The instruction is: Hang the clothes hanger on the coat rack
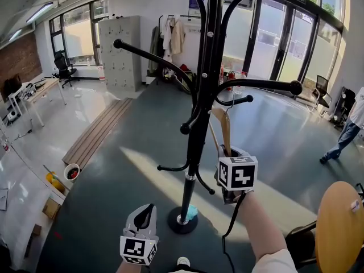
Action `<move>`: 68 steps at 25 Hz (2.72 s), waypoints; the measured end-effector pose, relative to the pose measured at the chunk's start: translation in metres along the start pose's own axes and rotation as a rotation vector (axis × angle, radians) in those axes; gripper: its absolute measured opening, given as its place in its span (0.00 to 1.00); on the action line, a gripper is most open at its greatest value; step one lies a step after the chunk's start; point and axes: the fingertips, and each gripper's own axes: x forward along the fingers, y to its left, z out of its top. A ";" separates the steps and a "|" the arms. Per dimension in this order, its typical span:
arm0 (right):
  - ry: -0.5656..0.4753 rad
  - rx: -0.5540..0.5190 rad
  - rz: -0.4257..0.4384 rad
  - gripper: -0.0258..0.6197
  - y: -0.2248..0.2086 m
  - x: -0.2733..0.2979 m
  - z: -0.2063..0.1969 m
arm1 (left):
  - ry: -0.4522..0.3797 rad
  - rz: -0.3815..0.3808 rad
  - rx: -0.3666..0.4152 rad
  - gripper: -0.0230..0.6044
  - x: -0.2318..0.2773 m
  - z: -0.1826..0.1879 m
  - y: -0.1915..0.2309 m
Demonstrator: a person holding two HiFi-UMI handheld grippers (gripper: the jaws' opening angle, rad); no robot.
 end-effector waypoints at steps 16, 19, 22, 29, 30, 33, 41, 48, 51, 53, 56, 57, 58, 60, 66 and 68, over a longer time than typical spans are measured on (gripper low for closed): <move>0.009 0.040 0.021 0.09 0.008 0.015 -0.029 | 0.018 0.026 -0.008 0.04 -0.006 -0.013 0.012; -0.008 0.062 0.027 0.11 0.006 0.011 -0.028 | 0.016 0.023 -0.007 0.04 -0.009 -0.013 0.009; -0.048 0.081 0.030 0.21 0.009 0.003 -0.024 | 0.015 0.020 -0.006 0.04 -0.015 -0.011 0.010; -0.159 0.050 -0.003 0.45 0.011 -0.040 -0.006 | 0.003 0.000 -0.006 0.04 -0.026 -0.007 0.006; -0.174 0.053 0.002 0.45 0.014 -0.049 -0.003 | 0.000 -0.006 -0.005 0.04 -0.028 -0.006 0.004; -0.226 0.049 0.006 0.44 0.022 -0.080 0.001 | -0.012 -0.029 0.001 0.04 -0.035 0.000 -0.004; -0.322 0.042 -0.073 0.15 0.040 -0.164 -0.027 | -0.041 -0.091 0.012 0.04 -0.067 0.012 -0.027; -0.263 0.078 -0.075 0.08 0.065 -0.196 -0.106 | -0.057 -0.139 0.030 0.04 -0.100 0.019 -0.047; -0.231 0.095 -0.067 0.08 0.080 -0.206 -0.143 | -0.061 -0.148 0.026 0.04 -0.114 0.016 -0.052; -0.215 0.098 -0.062 0.08 0.093 -0.214 -0.165 | -0.060 -0.149 0.022 0.04 -0.125 0.014 -0.052; -0.201 0.100 -0.051 0.08 0.111 -0.229 -0.191 | -0.063 -0.150 0.013 0.04 -0.139 0.014 -0.051; -0.196 0.098 -0.046 0.08 0.118 -0.234 -0.197 | -0.065 -0.152 0.009 0.04 -0.144 0.014 -0.052; -0.191 0.095 -0.042 0.08 0.123 -0.238 -0.202 | -0.066 -0.156 0.005 0.04 -0.149 0.013 -0.052; -0.183 0.085 -0.040 0.08 0.134 -0.247 -0.211 | -0.063 -0.170 -0.001 0.04 -0.159 0.009 -0.055; -0.140 0.063 -0.050 0.08 0.154 -0.276 -0.232 | -0.045 -0.195 -0.008 0.04 -0.189 0.000 -0.063; -0.149 0.075 -0.074 0.08 0.151 -0.286 -0.234 | -0.052 -0.192 -0.001 0.04 -0.197 0.003 -0.060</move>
